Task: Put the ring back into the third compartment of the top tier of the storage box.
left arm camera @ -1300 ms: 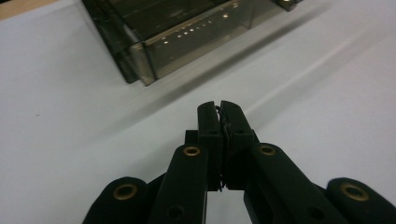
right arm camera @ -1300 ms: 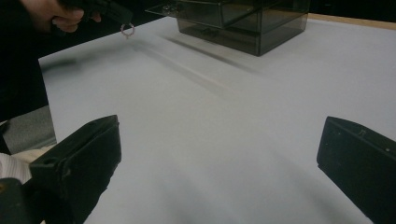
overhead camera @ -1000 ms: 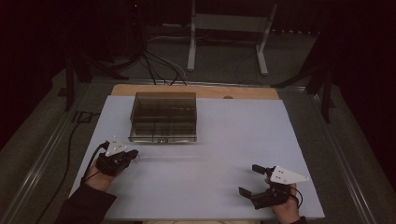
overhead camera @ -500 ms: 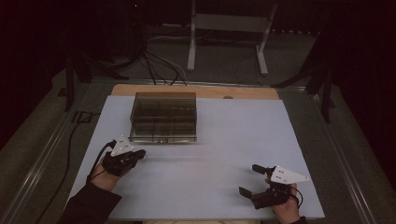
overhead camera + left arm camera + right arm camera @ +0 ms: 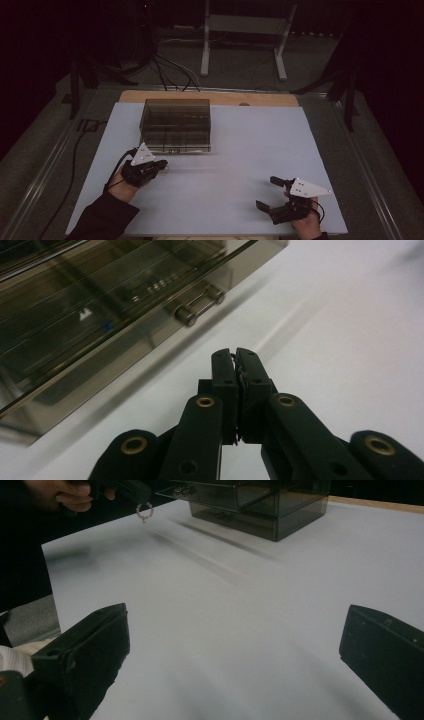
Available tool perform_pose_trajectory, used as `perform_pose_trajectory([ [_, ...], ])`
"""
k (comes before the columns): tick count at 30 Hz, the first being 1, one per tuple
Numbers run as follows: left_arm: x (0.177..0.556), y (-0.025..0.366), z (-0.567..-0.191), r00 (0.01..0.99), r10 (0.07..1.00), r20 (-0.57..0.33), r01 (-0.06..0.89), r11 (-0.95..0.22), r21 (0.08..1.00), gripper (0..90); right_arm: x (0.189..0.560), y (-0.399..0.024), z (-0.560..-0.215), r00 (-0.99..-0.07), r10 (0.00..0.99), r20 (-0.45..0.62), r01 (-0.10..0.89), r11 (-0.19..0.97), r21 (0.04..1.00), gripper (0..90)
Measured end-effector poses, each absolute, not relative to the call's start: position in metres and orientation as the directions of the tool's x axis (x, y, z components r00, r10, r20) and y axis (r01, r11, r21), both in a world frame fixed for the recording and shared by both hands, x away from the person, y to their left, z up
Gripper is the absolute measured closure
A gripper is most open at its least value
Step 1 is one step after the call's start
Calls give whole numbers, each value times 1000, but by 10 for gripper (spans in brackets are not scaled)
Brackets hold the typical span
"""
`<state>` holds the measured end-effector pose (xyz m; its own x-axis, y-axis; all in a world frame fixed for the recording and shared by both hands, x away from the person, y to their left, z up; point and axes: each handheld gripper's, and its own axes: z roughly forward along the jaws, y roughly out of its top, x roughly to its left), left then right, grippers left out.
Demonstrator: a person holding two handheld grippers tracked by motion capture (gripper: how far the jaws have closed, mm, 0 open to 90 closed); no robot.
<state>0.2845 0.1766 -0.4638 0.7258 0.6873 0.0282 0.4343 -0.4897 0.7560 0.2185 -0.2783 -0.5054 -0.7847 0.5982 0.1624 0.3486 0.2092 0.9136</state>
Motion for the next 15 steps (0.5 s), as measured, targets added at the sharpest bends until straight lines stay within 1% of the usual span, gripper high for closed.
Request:
perform_pose_trajectory([
  [3,285,171,-463,736,676,26,427,-495,756,899,219,-279,-505,-784,599,162,348,208,914,0],
  [4,285,169,-462,741,670,38,419,-506,754,899,219,-279,-505,-784,599,162,348,208,914,0],
  [7,286,166,-460,753,658,23,413,-499,762,899,219,-279,-505,-785,599,161,347,209,914,0],
  [15,289,153,-459,770,637,30,392,-510,766,899,218,-279,-505,-784,599,164,350,209,913,0],
])
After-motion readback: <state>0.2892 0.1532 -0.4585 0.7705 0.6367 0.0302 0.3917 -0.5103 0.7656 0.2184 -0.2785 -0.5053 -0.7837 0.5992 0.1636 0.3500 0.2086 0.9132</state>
